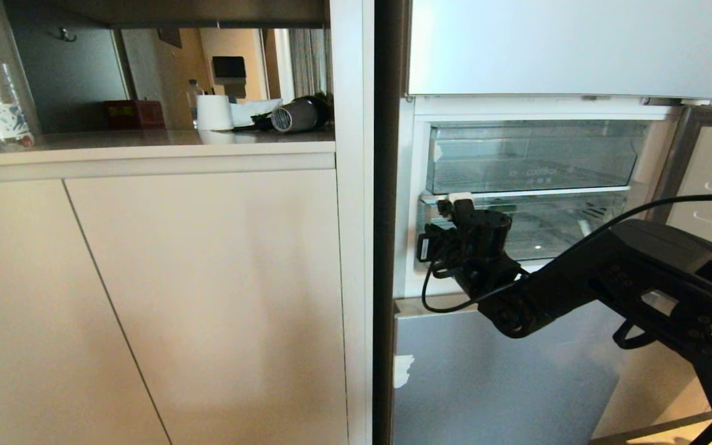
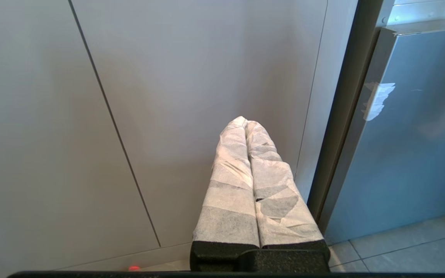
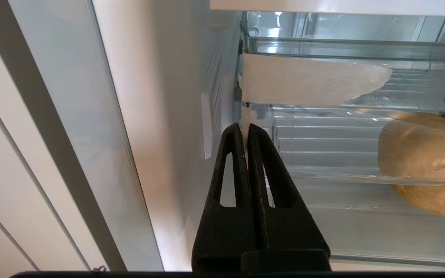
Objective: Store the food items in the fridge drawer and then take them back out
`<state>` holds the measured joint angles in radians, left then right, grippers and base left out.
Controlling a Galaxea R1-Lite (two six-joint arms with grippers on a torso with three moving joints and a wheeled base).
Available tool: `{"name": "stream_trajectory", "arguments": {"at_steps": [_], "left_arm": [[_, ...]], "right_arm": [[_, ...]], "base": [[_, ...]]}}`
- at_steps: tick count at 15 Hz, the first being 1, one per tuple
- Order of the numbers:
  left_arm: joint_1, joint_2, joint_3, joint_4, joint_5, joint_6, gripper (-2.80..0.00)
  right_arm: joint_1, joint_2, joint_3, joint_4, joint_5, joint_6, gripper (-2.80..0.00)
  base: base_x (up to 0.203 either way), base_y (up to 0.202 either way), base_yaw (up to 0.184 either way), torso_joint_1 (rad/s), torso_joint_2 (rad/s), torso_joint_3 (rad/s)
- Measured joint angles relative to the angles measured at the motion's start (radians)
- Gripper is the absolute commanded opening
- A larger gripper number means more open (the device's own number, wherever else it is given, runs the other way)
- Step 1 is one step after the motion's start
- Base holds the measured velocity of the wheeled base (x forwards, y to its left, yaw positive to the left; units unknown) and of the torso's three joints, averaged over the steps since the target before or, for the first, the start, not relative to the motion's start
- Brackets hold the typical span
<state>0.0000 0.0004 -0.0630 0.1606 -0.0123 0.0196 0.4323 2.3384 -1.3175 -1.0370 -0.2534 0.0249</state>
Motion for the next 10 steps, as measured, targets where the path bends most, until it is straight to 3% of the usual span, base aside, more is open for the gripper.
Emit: {"name": "stream_trajectory", "arguments": {"at_steps": [10], "left_arm": [[0.0,0.0,0.0,0.0,0.0,0.0,-2.8]], "right_arm": [[0.03,-0.106,0.153,-0.004,-0.006,0.003,-2.8]], "base": [[0.0,0.0,0.0,0.0,0.0,0.0]]}}
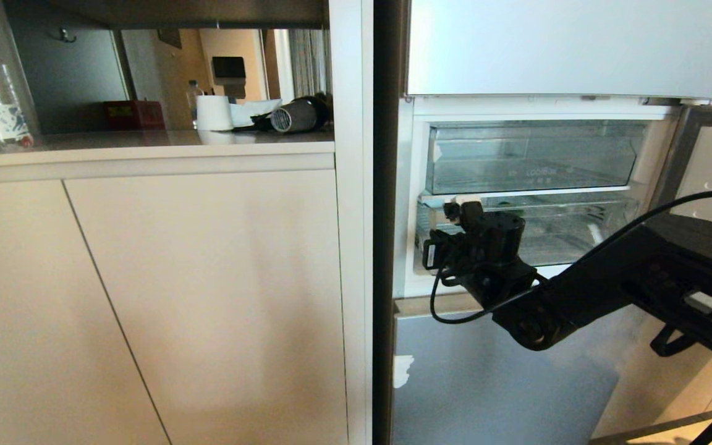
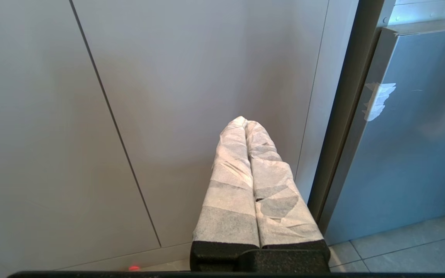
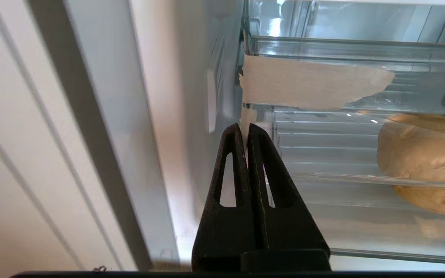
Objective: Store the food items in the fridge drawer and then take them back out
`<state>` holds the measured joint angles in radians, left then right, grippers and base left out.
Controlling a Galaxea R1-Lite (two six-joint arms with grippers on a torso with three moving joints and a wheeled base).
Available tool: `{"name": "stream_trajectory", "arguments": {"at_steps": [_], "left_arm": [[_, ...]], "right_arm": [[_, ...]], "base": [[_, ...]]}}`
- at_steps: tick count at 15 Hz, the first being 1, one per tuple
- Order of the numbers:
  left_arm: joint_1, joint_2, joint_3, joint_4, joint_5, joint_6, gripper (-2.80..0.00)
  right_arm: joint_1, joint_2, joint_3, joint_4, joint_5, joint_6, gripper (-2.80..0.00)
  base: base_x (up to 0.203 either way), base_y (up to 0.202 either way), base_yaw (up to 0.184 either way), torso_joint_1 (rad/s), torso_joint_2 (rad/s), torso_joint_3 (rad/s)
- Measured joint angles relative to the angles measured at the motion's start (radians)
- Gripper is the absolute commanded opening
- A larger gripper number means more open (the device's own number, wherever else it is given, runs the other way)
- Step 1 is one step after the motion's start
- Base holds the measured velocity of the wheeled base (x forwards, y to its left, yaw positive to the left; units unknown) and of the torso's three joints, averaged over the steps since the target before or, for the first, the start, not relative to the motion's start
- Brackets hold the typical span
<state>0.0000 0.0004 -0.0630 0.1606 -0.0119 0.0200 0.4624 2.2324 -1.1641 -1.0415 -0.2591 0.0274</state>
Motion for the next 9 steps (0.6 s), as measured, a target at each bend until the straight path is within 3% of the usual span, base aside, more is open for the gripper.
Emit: {"name": "stream_trajectory", "arguments": {"at_steps": [9], "left_arm": [[0.0,0.0,0.0,0.0,0.0,0.0,-2.8]], "right_arm": [[0.051,-0.126,0.168,-0.011,-0.045,0.005,-2.8]], "base": [[0.0,0.0,0.0,0.0,0.0,0.0]]}}
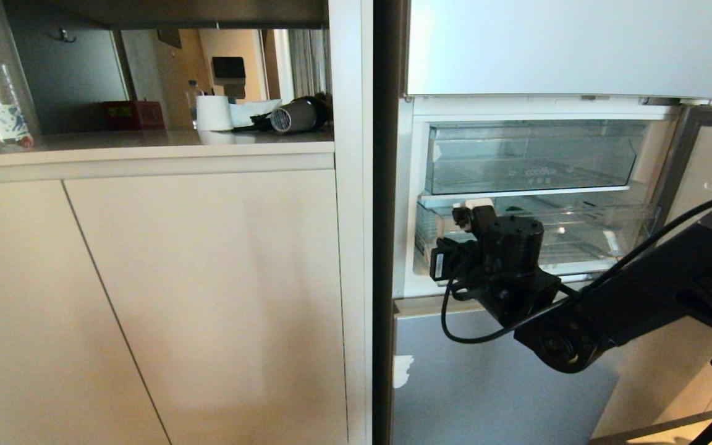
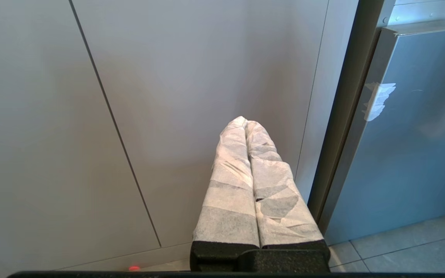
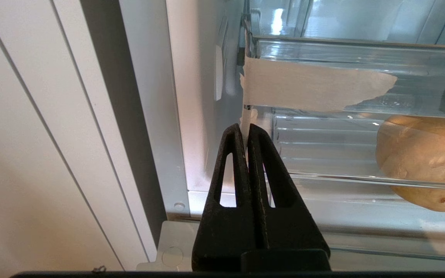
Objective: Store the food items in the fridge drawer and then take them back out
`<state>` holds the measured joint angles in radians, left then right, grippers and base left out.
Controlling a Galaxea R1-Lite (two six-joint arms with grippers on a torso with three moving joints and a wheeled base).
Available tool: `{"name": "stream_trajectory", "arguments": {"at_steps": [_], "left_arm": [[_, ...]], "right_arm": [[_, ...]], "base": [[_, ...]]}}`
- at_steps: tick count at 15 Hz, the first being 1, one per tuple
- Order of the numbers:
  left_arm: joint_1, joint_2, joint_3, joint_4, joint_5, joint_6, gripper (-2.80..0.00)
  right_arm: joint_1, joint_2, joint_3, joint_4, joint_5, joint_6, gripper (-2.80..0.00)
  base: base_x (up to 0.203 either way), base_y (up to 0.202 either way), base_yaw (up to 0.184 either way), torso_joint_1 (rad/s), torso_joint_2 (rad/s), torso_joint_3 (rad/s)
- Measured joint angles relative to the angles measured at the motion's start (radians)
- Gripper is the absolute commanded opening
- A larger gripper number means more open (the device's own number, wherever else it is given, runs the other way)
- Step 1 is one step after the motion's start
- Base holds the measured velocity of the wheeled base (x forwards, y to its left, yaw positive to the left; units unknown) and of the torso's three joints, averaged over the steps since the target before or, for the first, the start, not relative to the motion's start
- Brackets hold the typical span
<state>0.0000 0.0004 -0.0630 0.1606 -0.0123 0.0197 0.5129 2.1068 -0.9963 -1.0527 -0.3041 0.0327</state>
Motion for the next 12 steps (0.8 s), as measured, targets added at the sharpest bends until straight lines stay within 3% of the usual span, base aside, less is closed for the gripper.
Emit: {"name": "stream_trajectory", "arguments": {"at_steps": [4,12], "left_arm": [[0.0,0.0,0.0,0.0,0.0,0.0,-2.8],[0.0,0.0,0.0,0.0,0.0,0.0,-2.8]], "right_arm": [[0.016,-0.02,0.053,-0.067,-0.038,-0.008,-2.8],[0.058,-0.123,0.174,-0.069,-0.047,-0.003,-2.8]], "base": [[0.0,0.0,0.0,0.0,0.0,0.0],[0.0,0.0,0.0,0.0,0.0,0.0]]}}
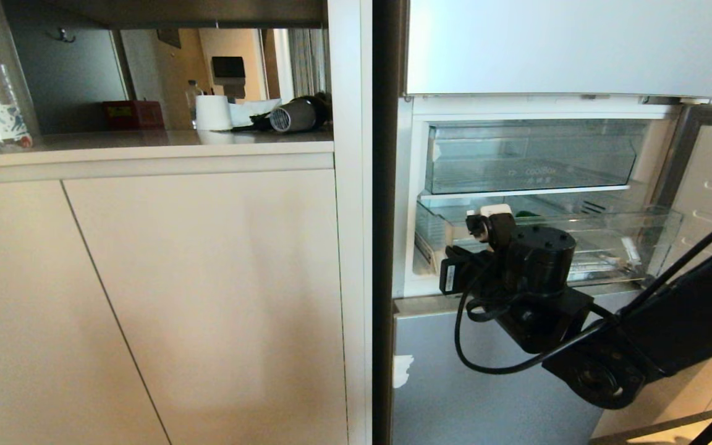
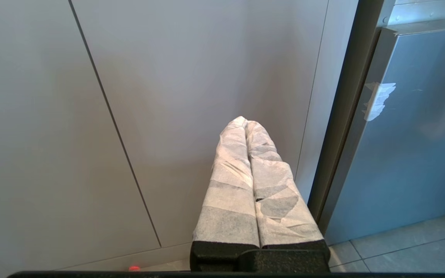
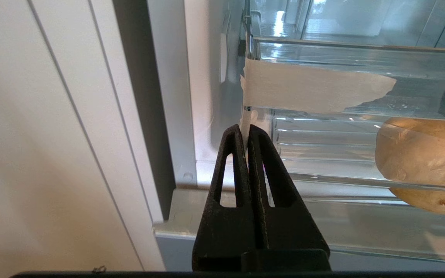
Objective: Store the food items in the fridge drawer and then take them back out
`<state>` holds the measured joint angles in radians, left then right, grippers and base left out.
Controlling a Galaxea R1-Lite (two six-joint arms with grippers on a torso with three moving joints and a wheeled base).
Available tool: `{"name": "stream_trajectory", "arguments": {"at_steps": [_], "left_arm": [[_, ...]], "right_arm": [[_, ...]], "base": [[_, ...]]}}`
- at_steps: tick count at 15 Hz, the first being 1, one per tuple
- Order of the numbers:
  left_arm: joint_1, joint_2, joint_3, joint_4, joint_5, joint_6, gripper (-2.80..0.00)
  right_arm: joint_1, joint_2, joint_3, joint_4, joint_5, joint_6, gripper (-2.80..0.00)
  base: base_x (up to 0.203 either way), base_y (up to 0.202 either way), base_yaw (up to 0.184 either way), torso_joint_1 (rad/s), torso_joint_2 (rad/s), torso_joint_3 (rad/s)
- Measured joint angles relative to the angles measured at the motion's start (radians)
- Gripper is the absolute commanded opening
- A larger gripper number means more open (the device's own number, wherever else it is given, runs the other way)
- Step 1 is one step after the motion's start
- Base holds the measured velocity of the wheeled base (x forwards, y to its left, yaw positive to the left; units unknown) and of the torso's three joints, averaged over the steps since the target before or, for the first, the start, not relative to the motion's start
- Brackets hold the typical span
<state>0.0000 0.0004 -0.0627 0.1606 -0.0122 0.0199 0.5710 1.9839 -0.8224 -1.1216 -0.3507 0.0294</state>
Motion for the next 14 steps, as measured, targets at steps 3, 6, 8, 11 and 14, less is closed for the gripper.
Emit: {"name": "stream_trajectory", "arguments": {"at_steps": [3,6,8,11,14], "left_arm": [[0.0,0.0,0.0,0.0,0.0,0.0,-2.8],[0.0,0.0,0.0,0.0,0.0,0.0,-2.8],[0.0,0.0,0.0,0.0,0.0,0.0,-2.8],[0.0,0.0,0.0,0.0,0.0,0.0,-2.8],[0.0,0.0,0.0,0.0,0.0,0.0,-2.8]], "right_arm": [[0.018,-0.031,0.027,0.002,-0.016,0.003,-2.8],[0.037,-0.059,0.059,0.0,-0.017,0.004,-2.8],[0.047,-0.077,0.081,-0.002,-0.017,0.004,-2.8],[0.056,-0.094,0.105,-0.02,-0.026,0.003,0.0],[0.061,-0.102,0.115,-0.015,-0.023,0.004,0.0]], "base": [[0.0,0.0,0.0,0.0,0.0,0.0],[0.0,0.0,0.0,0.0,0.0,0.0],[0.0,0.0,0.0,0.0,0.0,0.0],[0.0,0.0,0.0,0.0,0.0,0.0],[0.0,0.0,0.0,0.0,0.0,0.0]]}}
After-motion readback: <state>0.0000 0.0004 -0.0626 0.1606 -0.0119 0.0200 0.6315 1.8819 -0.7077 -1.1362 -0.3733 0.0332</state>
